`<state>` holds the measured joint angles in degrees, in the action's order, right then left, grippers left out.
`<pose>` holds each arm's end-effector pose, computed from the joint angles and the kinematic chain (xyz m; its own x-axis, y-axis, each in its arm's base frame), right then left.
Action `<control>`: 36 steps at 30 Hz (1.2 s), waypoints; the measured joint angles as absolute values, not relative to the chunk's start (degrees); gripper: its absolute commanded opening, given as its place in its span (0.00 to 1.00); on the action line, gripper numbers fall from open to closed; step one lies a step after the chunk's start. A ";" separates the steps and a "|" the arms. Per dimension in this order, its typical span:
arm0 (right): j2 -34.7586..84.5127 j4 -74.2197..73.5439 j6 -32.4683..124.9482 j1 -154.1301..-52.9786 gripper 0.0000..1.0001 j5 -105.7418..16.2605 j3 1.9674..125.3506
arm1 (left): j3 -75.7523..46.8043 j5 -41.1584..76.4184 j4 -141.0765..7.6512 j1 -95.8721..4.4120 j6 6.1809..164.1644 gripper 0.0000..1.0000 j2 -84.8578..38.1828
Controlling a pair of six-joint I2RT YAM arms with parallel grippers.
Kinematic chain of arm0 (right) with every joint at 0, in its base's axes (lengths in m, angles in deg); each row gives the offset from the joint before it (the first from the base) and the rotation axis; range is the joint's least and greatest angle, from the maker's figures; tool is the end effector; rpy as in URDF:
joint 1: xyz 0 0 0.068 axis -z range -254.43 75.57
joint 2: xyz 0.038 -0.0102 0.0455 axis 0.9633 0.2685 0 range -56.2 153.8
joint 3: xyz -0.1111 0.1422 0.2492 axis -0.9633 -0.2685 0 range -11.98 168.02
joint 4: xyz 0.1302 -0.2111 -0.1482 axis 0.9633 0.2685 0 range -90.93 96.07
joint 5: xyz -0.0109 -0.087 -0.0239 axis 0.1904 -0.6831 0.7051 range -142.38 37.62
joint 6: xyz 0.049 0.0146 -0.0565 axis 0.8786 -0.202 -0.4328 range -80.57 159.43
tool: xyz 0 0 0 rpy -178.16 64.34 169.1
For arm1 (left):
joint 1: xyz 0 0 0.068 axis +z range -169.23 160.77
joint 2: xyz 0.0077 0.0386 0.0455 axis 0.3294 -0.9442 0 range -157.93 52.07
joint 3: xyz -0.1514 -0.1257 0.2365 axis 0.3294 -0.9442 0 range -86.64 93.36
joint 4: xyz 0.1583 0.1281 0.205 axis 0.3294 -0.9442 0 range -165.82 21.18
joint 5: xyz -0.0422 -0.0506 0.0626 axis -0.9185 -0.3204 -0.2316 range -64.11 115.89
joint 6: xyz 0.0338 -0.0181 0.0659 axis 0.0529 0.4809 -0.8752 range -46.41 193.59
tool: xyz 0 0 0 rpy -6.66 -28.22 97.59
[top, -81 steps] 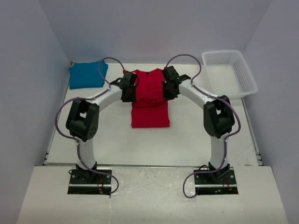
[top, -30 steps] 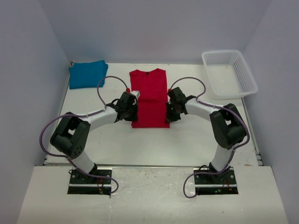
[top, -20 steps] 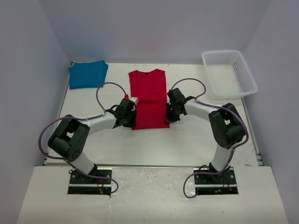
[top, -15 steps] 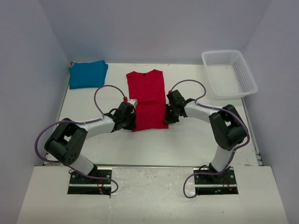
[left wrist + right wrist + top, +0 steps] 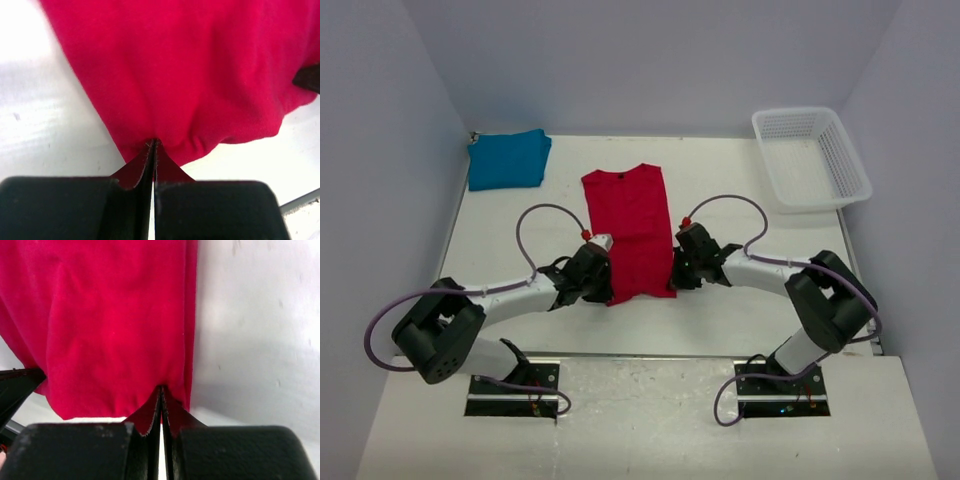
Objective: Fold and stack the t-shirts
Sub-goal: Grab one side of the 2/3 rectangular tshirt with both arms
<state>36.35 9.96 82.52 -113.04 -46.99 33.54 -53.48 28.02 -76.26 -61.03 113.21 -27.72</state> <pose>0.2600 0.2153 0.1362 -0.9346 0.1240 -0.3333 -0.0299 0.9066 0.4210 0.2103 -0.1848 0.1384 -0.8794 -0.0686 -0.4712 0.1156 0.9292 -0.3510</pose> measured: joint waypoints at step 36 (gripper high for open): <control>-0.13 22.33 91.06 -122.65 0.44 -62.91 21.02 | -56.47 38.30 -92.89 -71.24 123.48 0.29 -12.27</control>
<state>-0.13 22.33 91.06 -122.65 -62.91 21.02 -56.47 38.30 -92.89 -71.24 123.48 -12.27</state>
